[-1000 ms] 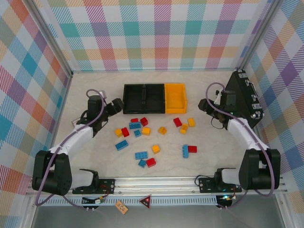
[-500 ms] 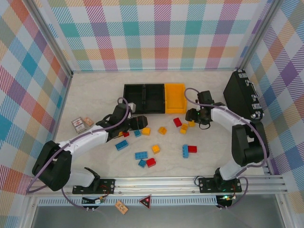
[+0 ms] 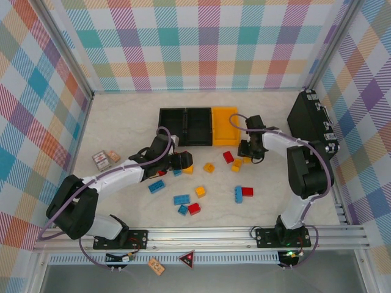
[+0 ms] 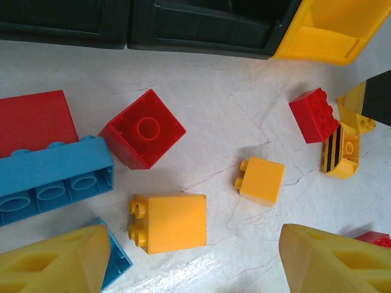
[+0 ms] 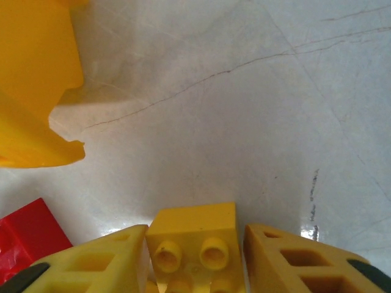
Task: Sort the legos into containers by color
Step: Pick up the lego from the middle-right of the table, then place the lego in the container.
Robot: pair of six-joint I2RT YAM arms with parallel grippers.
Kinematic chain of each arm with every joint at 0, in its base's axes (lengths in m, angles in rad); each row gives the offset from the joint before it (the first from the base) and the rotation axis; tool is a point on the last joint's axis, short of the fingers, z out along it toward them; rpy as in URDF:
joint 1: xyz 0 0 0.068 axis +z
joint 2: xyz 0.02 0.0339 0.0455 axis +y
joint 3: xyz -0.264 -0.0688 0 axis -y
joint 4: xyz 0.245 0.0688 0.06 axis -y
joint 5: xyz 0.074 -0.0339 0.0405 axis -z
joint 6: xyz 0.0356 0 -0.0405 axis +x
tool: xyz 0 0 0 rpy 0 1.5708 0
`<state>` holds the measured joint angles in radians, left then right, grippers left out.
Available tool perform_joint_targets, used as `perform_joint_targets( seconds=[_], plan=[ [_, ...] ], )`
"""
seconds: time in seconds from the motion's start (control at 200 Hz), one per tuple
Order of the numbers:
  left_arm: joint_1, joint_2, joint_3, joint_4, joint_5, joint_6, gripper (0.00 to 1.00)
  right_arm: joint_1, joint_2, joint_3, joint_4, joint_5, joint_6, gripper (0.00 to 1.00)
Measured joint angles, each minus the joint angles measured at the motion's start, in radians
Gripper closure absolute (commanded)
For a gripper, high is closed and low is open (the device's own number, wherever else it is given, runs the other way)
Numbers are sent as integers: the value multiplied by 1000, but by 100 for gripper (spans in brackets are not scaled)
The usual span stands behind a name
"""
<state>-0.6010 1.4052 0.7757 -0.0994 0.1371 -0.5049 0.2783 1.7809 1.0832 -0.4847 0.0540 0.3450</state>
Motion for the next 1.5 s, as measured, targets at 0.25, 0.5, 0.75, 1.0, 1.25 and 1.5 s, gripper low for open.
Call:
perform_joint_targets(
  seconds=[0.25,0.5,0.75,1.0,1.25,1.5],
  plan=[
    [-7,8,1,0,-5,0,26,8,-9,11,-35,32,-14,74],
    [-7,10,13,28,-24,-36,26,8,-107,91,-119,24,-10,73],
    [-7,15,71,53,-27,-99,26,30,-105,251,-143,-26,14,73],
    [-7,15,113,45,-55,-128,26,90,76,456,-178,-40,31,73],
    [-7,8,111,10,-84,-137,25,124,254,605,-233,-39,60,72],
    [-7,-22,96,-8,-103,-138,25,135,332,675,-269,-11,83,70]
  ],
)
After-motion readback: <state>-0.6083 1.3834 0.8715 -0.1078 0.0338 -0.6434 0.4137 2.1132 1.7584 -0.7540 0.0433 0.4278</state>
